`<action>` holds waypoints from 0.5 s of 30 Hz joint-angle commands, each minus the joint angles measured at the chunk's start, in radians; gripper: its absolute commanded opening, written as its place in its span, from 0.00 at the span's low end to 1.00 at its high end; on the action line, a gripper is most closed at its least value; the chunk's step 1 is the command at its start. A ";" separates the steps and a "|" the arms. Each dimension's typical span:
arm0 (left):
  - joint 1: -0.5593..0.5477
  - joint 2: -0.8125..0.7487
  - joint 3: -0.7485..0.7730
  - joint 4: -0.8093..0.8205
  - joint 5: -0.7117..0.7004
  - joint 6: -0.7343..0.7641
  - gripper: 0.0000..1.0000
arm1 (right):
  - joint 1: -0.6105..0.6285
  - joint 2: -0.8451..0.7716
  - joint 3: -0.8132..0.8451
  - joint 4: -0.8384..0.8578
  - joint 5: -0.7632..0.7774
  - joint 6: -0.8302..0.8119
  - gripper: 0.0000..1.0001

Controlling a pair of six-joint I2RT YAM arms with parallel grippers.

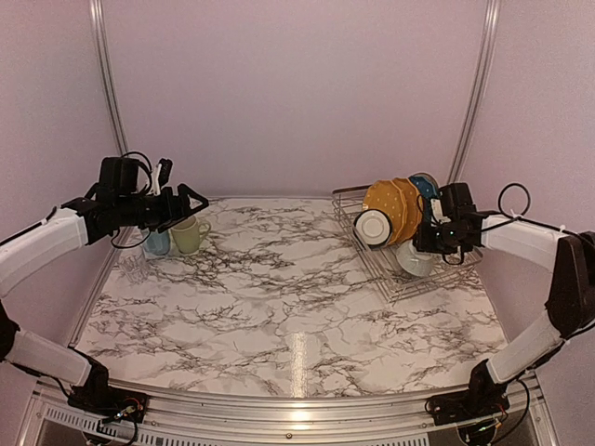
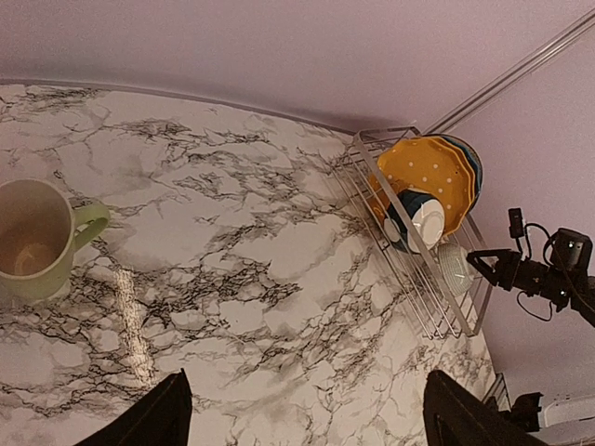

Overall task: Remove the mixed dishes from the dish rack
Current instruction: Pass from the right arm to the left

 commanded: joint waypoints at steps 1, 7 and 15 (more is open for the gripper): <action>-0.020 0.024 0.013 0.044 0.006 -0.014 0.89 | -0.014 -0.091 0.083 -0.020 0.015 0.017 0.08; -0.046 0.053 -0.005 0.134 0.063 -0.074 0.90 | -0.014 -0.204 0.071 0.024 -0.039 -0.004 0.12; -0.137 0.139 -0.018 0.372 0.152 -0.227 0.90 | -0.013 -0.291 0.076 0.115 -0.290 0.049 0.13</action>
